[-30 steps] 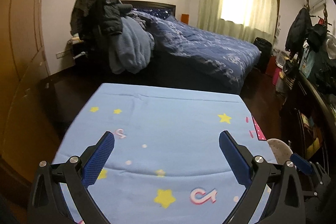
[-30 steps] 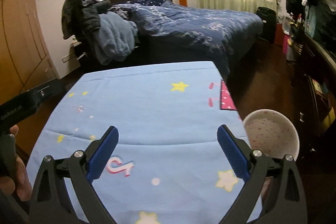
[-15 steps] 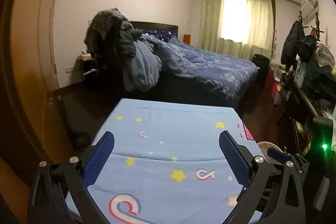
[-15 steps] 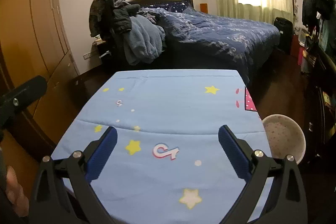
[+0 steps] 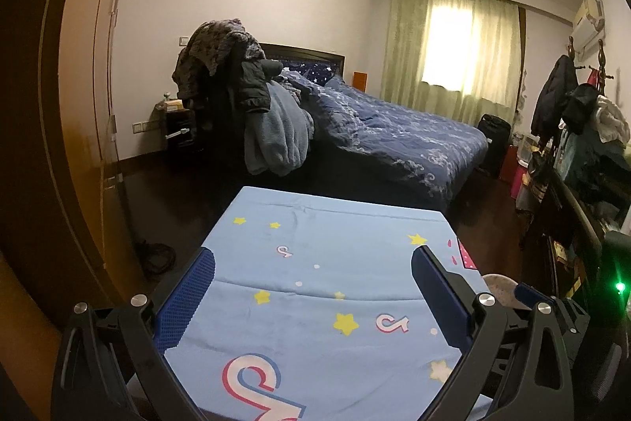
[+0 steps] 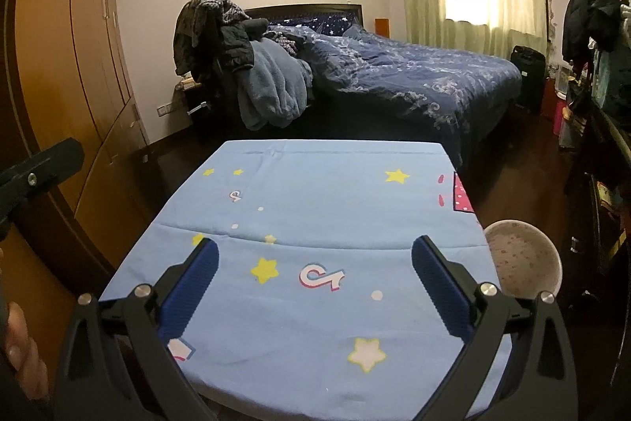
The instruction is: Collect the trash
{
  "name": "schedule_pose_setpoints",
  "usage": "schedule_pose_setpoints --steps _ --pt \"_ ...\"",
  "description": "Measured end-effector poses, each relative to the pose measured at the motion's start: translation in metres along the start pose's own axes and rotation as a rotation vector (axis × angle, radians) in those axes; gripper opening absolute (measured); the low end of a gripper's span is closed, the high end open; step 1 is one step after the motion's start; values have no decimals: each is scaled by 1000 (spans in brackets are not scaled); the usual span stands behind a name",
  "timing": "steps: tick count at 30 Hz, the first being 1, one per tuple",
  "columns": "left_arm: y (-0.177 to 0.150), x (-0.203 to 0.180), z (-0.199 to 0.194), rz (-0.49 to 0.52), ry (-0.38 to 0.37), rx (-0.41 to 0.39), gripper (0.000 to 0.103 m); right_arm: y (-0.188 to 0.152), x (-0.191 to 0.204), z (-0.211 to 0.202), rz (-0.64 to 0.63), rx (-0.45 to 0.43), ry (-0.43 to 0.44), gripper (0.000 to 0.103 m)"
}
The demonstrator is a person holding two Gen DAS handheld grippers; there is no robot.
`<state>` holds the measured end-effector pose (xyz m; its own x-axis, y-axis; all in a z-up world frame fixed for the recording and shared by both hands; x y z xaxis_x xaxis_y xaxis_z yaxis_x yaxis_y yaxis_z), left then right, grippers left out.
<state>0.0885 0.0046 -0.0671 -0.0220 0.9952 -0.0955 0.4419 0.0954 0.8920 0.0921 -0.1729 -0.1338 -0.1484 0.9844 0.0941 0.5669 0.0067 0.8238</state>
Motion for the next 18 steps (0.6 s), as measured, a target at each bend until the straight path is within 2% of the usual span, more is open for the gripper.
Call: schedule_pose_setpoints --steps 8,18 --pt "3 7 -4 -15 10 -6 99 2 -6 -12 11 -8 -21 99" --pt "5 4 -15 -14 7 -27 99 22 -17 -65 -1 -169 -108 99"
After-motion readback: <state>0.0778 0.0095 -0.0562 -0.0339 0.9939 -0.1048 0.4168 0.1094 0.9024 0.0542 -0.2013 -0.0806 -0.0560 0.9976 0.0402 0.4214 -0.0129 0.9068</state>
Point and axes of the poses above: each gripper's, at about its wrist camera, not at the fingertips, and z roughly the way its jaws point, x to its left, y to its top, the point moved 10 cm from there along z, roughly the way its jaws point, and after that the axes turned 1 degree about x, right-handed, at the moved point
